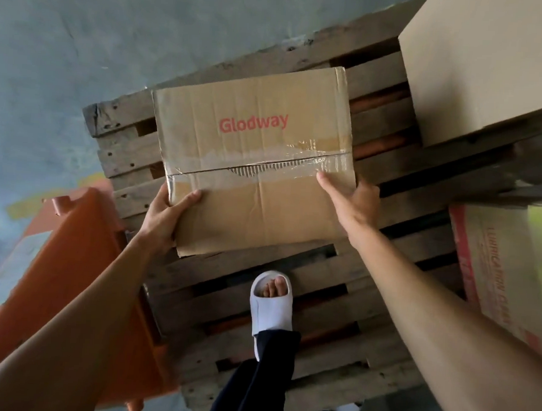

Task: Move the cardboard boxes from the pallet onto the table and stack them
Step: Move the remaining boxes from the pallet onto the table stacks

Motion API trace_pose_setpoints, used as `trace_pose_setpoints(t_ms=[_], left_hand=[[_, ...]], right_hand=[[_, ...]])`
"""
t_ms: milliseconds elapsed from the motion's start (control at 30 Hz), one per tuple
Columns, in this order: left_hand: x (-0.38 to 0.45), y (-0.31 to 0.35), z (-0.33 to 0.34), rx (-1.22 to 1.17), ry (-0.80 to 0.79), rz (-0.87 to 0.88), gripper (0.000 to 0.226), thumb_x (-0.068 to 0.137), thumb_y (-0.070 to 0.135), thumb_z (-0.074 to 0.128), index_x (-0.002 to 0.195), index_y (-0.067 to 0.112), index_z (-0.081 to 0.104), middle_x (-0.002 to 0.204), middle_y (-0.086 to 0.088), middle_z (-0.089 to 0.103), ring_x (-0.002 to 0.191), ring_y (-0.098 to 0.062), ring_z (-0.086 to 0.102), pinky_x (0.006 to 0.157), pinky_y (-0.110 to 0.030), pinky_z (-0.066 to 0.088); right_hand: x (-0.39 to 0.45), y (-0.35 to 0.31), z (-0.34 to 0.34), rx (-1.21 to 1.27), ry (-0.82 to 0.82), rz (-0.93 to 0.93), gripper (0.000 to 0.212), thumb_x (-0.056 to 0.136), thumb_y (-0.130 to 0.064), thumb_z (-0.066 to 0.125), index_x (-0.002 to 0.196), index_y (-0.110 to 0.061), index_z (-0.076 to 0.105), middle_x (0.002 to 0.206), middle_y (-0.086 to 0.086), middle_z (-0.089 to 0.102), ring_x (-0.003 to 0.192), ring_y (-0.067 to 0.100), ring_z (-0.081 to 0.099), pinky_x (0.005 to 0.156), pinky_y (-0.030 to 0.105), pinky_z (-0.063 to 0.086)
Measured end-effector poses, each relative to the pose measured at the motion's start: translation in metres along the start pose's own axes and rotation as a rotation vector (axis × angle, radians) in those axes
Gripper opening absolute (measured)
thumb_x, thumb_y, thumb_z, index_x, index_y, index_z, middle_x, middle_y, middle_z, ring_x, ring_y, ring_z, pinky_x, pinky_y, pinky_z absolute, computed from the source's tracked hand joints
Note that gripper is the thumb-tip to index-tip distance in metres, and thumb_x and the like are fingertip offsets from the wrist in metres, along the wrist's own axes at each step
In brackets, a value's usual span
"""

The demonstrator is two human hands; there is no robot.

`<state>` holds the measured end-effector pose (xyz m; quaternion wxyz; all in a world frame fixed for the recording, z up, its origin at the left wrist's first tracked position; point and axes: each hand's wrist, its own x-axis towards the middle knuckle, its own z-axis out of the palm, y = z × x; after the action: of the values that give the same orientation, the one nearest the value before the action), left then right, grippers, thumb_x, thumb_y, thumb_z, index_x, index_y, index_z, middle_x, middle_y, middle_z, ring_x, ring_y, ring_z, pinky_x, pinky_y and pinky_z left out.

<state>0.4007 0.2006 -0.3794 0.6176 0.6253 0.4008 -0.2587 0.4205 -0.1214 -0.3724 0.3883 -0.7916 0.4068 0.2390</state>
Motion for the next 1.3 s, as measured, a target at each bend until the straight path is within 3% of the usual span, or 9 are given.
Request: trace_pose_setpoints(t_ms=[167, 367, 500, 733, 833, 933, 1033, 1133, 1300], left_hand=[[-0.013, -0.007, 0.011, -0.047, 0.019, -0.064, 0.04, 0.087, 0.023, 0.073, 0.124, 0.022, 0.059, 0.104, -0.001, 0.071, 0.086, -0.016, 0.069, 0.056, -0.03, 0.06], [-0.077, 0.024, 0.005, -0.02, -0.043, 0.024, 0.044, 0.089, 0.02, 0.071, 0.131, 0.017, 0.057, 0.104, -0.002, 0.072, 0.081, -0.014, 0.073, 0.057, -0.033, 0.06], [-0.166, 0.06, 0.002, 0.004, -0.054, 0.137, 0.044, 0.09, 0.017, 0.069, 0.132, 0.014, 0.055, 0.103, -0.003, 0.07, 0.079, -0.012, 0.073, 0.055, -0.03, 0.059], [-0.377, 0.104, 0.011, -0.017, -0.032, 0.349, 0.054, 0.083, 0.028, 0.076, 0.132, 0.024, 0.056, 0.112, -0.003, 0.068, 0.099, -0.022, 0.065, 0.069, -0.036, 0.056], [-0.468, 0.109, 0.025, -0.047, -0.048, 0.43, 0.036, 0.087, 0.024, 0.073, 0.12, 0.028, 0.059, 0.104, 0.0, 0.068, 0.092, -0.019, 0.065, 0.063, -0.035, 0.058], [-0.54, 0.107, 0.037, -0.033, -0.09, 0.496, 0.038, 0.089, 0.021, 0.071, 0.124, 0.024, 0.056, 0.104, 0.0, 0.068, 0.091, -0.019, 0.065, 0.063, -0.033, 0.058], [-0.602, 0.108, 0.047, 0.004, -0.179, 0.555, 0.044, 0.087, 0.023, 0.074, 0.128, 0.021, 0.056, 0.113, -0.006, 0.068, 0.098, -0.024, 0.065, 0.074, -0.038, 0.056], [-0.649, 0.107, 0.059, 0.033, -0.26, 0.6, 0.056, 0.079, 0.029, 0.08, 0.13, 0.021, 0.058, 0.115, -0.01, 0.07, 0.095, -0.025, 0.067, 0.07, -0.038, 0.059], [-0.713, 0.1, 0.079, 0.075, -0.374, 0.695, 0.035, 0.091, 0.023, 0.069, 0.124, 0.024, 0.058, 0.106, -0.004, 0.069, 0.088, -0.021, 0.065, 0.059, -0.031, 0.06]], right_hand=[[0.005, 0.021, -0.009, 0.155, -0.295, 0.108, 0.085, 0.072, -0.077, 0.063, 0.142, -0.033, 0.047, 0.145, -0.004, 0.048, 0.131, 0.023, 0.046, 0.097, 0.04, 0.036], [-0.048, 0.006, -0.062, 0.25, -0.291, -0.005, 0.059, 0.081, -0.063, 0.067, 0.129, -0.03, 0.056, 0.102, -0.022, 0.059, 0.087, -0.005, 0.049, 0.066, 0.018, 0.035], [-0.124, -0.01, -0.127, 0.29, -0.255, -0.096, 0.04, 0.083, -0.06, 0.067, 0.114, -0.037, 0.059, 0.097, -0.024, 0.06, 0.086, -0.008, 0.05, 0.065, 0.015, 0.036], [-0.295, -0.01, -0.271, 0.364, -0.156, -0.297, 0.058, 0.084, -0.067, 0.061, 0.131, -0.034, 0.058, 0.093, -0.023, 0.056, 0.086, 0.003, 0.054, 0.067, 0.02, 0.044], [-0.368, 0.01, -0.332, 0.429, -0.09, -0.348, 0.064, 0.084, -0.067, 0.062, 0.136, -0.03, 0.055, 0.089, -0.025, 0.048, 0.096, 0.013, 0.05, 0.095, 0.042, 0.051], [-0.425, 0.034, -0.377, 0.469, -0.021, -0.356, 0.07, 0.084, -0.069, 0.059, 0.138, -0.027, 0.054, 0.112, -0.012, 0.059, 0.111, 0.02, 0.052, 0.106, 0.044, 0.044], [-0.481, 0.062, -0.421, 0.452, 0.058, -0.385, 0.077, 0.082, -0.076, 0.054, 0.14, -0.024, 0.053, 0.137, 0.005, 0.056, 0.126, 0.03, 0.052, 0.103, 0.041, 0.044], [-0.521, 0.091, -0.455, 0.486, 0.114, -0.42, 0.071, 0.085, -0.073, 0.053, 0.138, -0.026, 0.054, 0.134, 0.004, 0.056, 0.125, 0.03, 0.051, 0.098, 0.041, 0.045], [-0.58, 0.14, -0.496, 0.649, 0.191, -0.495, 0.059, 0.085, -0.066, 0.06, 0.134, -0.033, 0.057, 0.107, -0.012, 0.053, 0.106, 0.017, 0.049, 0.089, 0.037, 0.041]])
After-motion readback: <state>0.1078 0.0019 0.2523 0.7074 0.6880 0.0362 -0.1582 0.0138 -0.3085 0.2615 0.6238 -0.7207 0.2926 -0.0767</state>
